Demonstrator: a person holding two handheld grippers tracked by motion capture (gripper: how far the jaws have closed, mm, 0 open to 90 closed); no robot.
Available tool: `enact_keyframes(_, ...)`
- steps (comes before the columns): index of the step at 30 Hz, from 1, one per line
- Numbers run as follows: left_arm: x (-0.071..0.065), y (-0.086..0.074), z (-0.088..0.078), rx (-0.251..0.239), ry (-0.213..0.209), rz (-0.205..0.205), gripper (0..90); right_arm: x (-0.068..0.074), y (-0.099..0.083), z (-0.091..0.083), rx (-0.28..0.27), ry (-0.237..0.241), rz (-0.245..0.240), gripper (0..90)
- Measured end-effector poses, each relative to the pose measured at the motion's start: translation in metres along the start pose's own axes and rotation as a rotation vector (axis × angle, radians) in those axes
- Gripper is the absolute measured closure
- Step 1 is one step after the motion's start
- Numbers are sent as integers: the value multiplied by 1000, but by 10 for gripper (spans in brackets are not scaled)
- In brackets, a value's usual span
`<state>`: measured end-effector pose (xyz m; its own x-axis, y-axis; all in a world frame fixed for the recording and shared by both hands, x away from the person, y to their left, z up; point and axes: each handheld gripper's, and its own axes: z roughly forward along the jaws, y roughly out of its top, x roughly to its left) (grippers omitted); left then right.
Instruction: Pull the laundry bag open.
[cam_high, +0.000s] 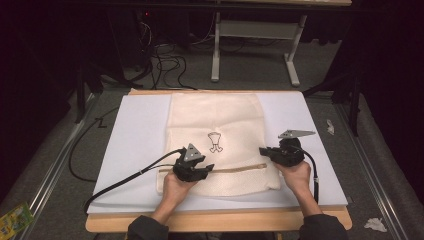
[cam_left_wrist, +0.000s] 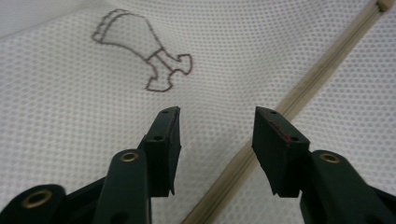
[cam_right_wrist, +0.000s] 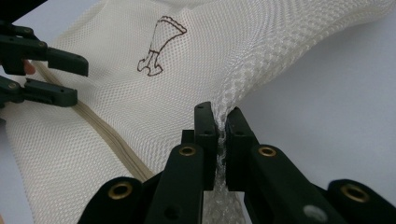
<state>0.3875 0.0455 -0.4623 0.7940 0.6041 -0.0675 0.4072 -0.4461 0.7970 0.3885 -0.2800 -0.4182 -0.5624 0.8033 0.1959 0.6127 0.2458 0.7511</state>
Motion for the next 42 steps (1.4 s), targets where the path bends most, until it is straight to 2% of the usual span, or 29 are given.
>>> enact_keyframes(3,-4,4,3,-5,-21,4,560,2,2,0,-4,2,-4,877)
enact_keyframes(11,-17,13,9,-21,-69,22,541,4,4,1,2,5,-9,878)
enact_keyframes(16,-26,21,15,-10,-87,41,619,5,6,1,0,11,-8,878)
enact_keyframes(20,-32,25,19,-7,-113,48,638,5,7,1,-2,14,-14,878)
enact_keyframes(25,-38,30,23,-18,-149,37,629,5,7,1,-5,16,-12,877)
enact_keyframes(29,-37,32,23,-27,-155,21,624,6,7,2,-7,18,-10,877)
enact_keyframes(32,-42,34,25,-18,-154,44,624,6,7,3,-8,21,-10,877)
enact_keyframes(36,-49,39,31,-14,-180,49,624,7,8,2,-9,26,-9,878)
enact_keyframes(42,-56,44,37,-12,-192,64,639,7,10,1,-8,30,-12,877)
